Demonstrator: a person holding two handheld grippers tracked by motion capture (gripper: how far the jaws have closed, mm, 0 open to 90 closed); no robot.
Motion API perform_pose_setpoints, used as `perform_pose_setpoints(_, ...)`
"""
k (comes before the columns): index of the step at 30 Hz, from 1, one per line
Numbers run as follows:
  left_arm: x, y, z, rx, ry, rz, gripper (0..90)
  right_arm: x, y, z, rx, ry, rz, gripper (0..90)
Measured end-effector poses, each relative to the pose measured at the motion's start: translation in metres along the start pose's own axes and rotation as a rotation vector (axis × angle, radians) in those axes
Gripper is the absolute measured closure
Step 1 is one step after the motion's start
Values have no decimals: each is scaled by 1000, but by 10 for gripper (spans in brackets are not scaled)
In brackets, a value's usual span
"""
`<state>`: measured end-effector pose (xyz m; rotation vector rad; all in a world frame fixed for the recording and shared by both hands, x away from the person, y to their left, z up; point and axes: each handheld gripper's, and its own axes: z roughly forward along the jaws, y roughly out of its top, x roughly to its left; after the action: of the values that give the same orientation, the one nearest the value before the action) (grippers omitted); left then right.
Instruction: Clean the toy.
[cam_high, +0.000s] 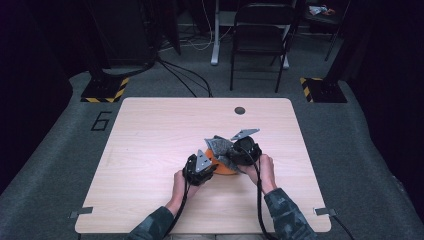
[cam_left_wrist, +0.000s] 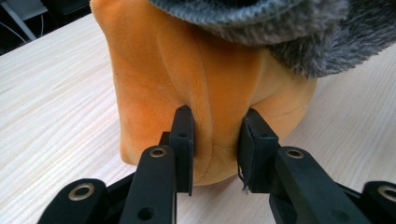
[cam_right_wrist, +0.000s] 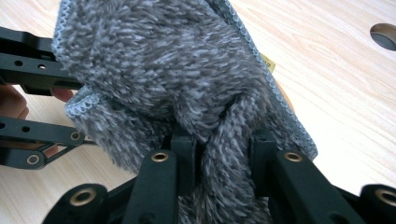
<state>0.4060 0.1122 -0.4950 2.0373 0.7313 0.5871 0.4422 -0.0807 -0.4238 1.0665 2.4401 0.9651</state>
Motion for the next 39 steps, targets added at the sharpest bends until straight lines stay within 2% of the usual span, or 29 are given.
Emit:
perform_pose_setpoints(5, 2, 1, 1, -6, -4, -10, 705, -1, -2, 0, -10, -9, -6, 719)
perform_pose_setpoints(7, 3, 1, 1, -2, -11, -23, 705, -5, -3, -1, -13, 4, 22, 726)
perform_pose_setpoints(10, 4, 1, 1, 2, -11, -23, 706, -7, -5, -3, -5, -20, 17, 732)
perform_pose_setpoints(15, 5, 0, 2, -4, -18, -36, 707, -22, -17, -5, 36, -45, 50, 743)
perform_pose_setpoints(17, 7, 0, 2, -6, -21, -40, 707, -25, -19, -5, 50, -48, 45, 744)
perform_pose_setpoints(18, 8, 0, 2, -5, -24, -55, 707, -30, -25, -3, 55, -52, 63, 751)
perform_pose_setpoints(20, 8, 0, 1, -5, -26, -57, 706, -37, -31, -2, 77, -60, 76, 752)
perform_pose_setpoints(25, 10, -1, 2, -9, -31, -74, 706, -50, -47, 10, 119, -57, 144, 753)
perform_pose_setpoints(28, 12, -1, 2, -7, -37, -81, 706, -53, -51, 14, 127, -52, 159, 753)
perform_pose_setpoints(31, 14, -2, 3, -11, -46, -92, 707, -53, -60, 30, 157, -72, 188, 757)
perform_pose_setpoints(35, 17, -3, 2, -11, -44, -103, 707, -58, -65, 34, 182, -80, 194, 756)
perform_pose_setpoints(39, 17, -3, 2, -14, -38, -119, 706, -62, -63, 24, 192, -108, 170, 761)
